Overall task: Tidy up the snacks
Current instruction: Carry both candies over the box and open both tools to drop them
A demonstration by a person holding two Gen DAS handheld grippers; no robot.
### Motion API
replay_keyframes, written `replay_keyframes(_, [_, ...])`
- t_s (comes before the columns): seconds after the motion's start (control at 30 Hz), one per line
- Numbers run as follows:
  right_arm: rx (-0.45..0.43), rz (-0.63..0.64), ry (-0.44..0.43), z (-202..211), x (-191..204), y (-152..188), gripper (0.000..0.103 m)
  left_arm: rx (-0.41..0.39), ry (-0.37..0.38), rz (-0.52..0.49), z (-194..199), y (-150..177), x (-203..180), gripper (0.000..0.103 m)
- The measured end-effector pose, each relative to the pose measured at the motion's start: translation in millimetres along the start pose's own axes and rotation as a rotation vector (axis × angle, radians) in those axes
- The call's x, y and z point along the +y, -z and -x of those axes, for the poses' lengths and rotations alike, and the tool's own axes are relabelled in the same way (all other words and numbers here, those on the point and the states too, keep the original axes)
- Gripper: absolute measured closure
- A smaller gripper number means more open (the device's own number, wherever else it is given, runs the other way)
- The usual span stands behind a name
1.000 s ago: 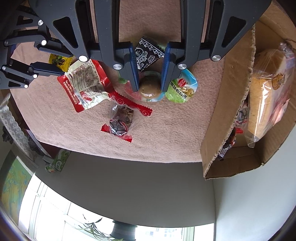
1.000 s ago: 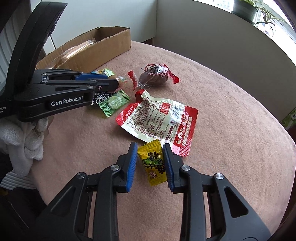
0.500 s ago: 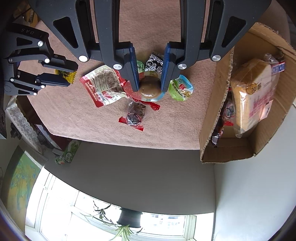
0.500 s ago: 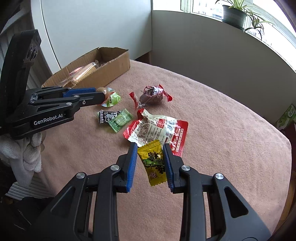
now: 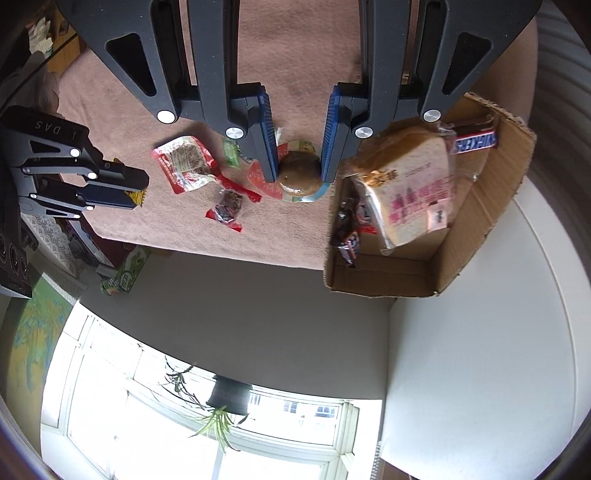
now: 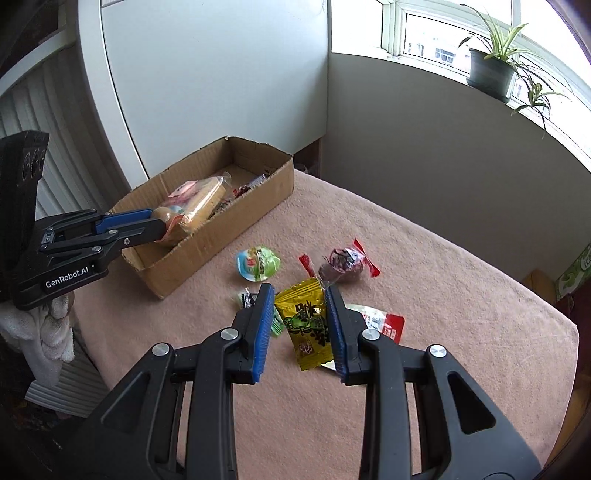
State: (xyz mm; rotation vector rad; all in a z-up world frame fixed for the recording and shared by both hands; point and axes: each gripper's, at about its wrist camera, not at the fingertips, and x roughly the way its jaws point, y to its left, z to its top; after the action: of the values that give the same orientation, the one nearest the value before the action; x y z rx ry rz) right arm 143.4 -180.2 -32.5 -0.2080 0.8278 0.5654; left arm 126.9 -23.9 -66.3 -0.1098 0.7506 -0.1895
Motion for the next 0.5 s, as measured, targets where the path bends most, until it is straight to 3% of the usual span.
replay_keyframes(0.5, [-0.020,0.028,-0.093,-51.4,43.8,-89.8,0.074,-0.012,-0.128,0.109,12.4,6.0,84.5,0.081])
